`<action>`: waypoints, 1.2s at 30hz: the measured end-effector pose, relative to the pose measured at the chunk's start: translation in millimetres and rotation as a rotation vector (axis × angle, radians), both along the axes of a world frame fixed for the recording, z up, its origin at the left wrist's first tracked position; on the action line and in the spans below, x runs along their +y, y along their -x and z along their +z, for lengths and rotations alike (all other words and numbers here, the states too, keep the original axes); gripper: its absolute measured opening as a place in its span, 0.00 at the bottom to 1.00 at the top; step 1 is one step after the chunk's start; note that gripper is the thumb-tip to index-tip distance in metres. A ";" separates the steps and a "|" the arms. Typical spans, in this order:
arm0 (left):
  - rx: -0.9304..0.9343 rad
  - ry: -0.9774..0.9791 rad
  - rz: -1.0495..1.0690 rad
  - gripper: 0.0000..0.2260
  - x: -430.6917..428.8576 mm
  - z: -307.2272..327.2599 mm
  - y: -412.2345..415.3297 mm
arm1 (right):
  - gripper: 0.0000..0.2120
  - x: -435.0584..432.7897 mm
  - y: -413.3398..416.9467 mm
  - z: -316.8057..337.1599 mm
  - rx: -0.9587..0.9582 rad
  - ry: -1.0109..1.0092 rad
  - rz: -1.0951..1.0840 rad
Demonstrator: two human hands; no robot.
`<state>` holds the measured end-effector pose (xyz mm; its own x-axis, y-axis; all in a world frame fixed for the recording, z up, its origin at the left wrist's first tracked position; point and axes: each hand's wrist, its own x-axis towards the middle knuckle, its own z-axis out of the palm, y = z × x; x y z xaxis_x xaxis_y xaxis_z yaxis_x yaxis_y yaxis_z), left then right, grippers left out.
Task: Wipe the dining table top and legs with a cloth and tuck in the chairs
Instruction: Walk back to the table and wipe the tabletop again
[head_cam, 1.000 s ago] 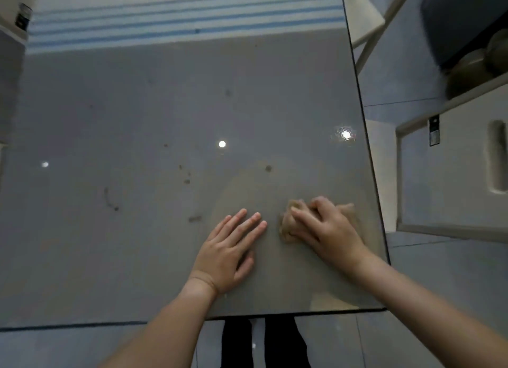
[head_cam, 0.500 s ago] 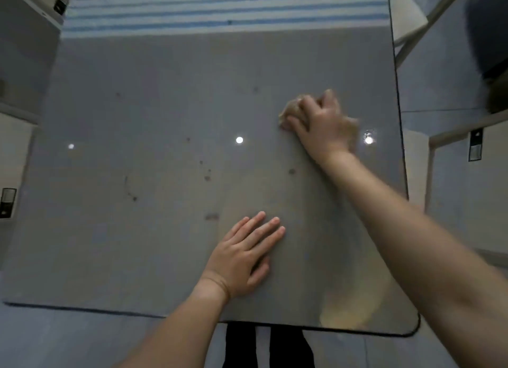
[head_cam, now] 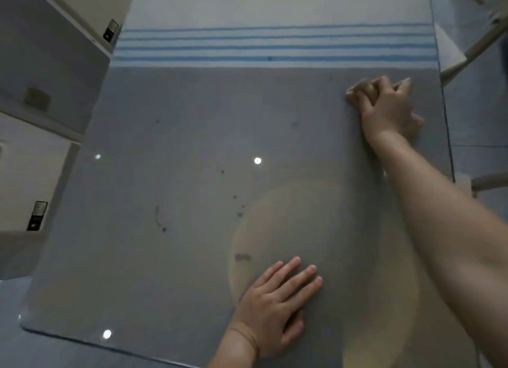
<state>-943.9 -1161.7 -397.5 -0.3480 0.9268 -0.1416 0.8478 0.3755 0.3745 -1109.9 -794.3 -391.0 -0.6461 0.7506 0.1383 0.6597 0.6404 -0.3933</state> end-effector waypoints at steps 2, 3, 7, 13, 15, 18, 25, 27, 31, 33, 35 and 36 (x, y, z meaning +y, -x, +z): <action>0.002 0.014 -0.005 0.35 0.3 0.5 0.6 | 0.19 -43.5 38.1 -2.4 0.004 0.033 0.079; -0.004 0.005 0.000 0.34 0.1 -0.6 0.7 | 0.18 -74.7 47.3 -4.9 0.023 0.043 0.208; -0.038 -0.015 0.011 0.32 -0.2 -0.4 0.1 | 0.15 -177.6 -10.8 -8.5 0.123 0.069 0.809; 0.007 -0.003 0.005 0.32 0.2 -0.2 1.2 | 0.21 -72.7 -75.4 -5.7 0.085 -0.007 0.754; 0.006 -0.003 0.005 0.32 -0.9 -1.7 1.9 | 0.19 -29.9 -51.3 -3.9 0.049 -0.089 0.406; -0.008 0.015 0.000 0.32 -1.4 -0.1 1.6 | 0.19 -6.0 8.9 1.5 -0.009 0.020 0.000; -0.032 0.007 0.045 0.29 2.7 6.7 0.8 | 0.15 -157.0 -30.9 -6.8 0.104 0.079 0.691; -0.036 -0.007 0.054 0.29 2.3 6.1 -0.7 | 0.16 -163.5 -93.7 -4.5 0.120 0.129 0.861; -0.030 0.017 0.025 0.31 0.9 2.8 0.0 | 0.18 -76.1 -138.7 -8.5 0.092 0.000 0.744; -0.032 -0.001 0.033 0.32 1.8 2.7 0.4 | 0.19 -24.7 -110.3 -5.5 0.069 -0.070 0.427; -0.026 -0.024 0.054 0.32 1.3 1.3 -0.5 | 0.19 17.7 -61.8 -2.6 0.049 -0.087 0.116; -0.029 -0.022 0.052 0.32 0.6 0.8 -0.5 | 0.20 31.0 -35.4 1.4 0.038 -0.048 -0.016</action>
<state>-943.4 -1161.1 -396.7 -0.3916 0.9106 -0.1323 0.8162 0.4101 0.4069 -1074.5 -763.2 -389.7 -0.6280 0.7526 0.1982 0.6551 0.6487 -0.3875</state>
